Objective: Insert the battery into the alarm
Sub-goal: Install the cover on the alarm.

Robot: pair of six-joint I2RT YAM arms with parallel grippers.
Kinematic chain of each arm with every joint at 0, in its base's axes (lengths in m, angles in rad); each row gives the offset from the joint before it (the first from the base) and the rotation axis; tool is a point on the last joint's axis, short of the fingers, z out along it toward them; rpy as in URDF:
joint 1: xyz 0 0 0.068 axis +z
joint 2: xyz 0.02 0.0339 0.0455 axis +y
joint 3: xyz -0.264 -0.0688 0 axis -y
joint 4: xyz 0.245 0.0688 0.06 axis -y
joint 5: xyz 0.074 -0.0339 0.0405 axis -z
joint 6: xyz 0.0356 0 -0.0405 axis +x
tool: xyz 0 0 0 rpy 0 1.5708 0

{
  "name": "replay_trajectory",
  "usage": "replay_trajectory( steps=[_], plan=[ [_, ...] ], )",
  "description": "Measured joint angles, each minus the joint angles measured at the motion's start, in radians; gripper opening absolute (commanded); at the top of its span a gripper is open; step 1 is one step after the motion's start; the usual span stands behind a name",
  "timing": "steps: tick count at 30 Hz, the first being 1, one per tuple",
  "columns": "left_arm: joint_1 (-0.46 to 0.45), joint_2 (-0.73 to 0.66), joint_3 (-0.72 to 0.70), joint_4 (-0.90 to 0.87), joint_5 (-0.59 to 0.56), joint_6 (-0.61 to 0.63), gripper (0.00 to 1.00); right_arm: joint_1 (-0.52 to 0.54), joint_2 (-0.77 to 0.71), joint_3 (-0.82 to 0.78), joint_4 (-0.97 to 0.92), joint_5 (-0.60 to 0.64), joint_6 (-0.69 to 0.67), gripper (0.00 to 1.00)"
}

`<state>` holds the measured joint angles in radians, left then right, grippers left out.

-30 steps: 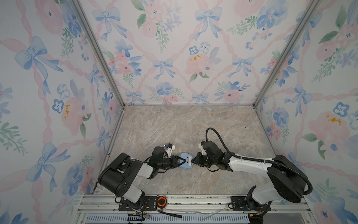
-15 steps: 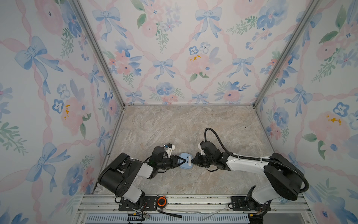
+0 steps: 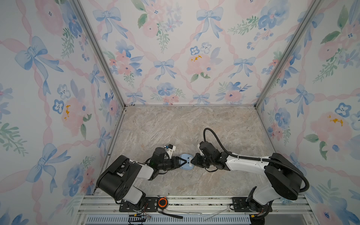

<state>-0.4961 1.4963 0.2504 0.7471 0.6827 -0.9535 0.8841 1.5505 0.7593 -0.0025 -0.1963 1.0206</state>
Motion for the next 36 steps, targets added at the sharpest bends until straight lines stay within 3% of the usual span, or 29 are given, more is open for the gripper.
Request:
replay_trajectory(
  steps=[8, 12, 14, 36],
  plan=[
    [0.009, -0.032, 0.000, -0.045, -0.017, 0.003, 0.00, 0.003, -0.041, 0.011, -0.064, 0.022, -0.027, 0.36],
    [0.009, -0.036, 0.000, -0.053, -0.020, 0.003, 0.00, 0.005, -0.064, 0.014, -0.081, 0.034, -0.036, 0.12],
    [0.009, -0.036, 0.000, -0.054, -0.020, 0.003, 0.00, 0.008, -0.063, 0.019, -0.085, 0.034, -0.045, 0.07],
    [0.020, -0.039, 0.000, -0.058, -0.020, 0.002, 0.00, 0.029, 0.047, 0.086, -0.084, 0.041, -0.071, 0.00]
  ],
)
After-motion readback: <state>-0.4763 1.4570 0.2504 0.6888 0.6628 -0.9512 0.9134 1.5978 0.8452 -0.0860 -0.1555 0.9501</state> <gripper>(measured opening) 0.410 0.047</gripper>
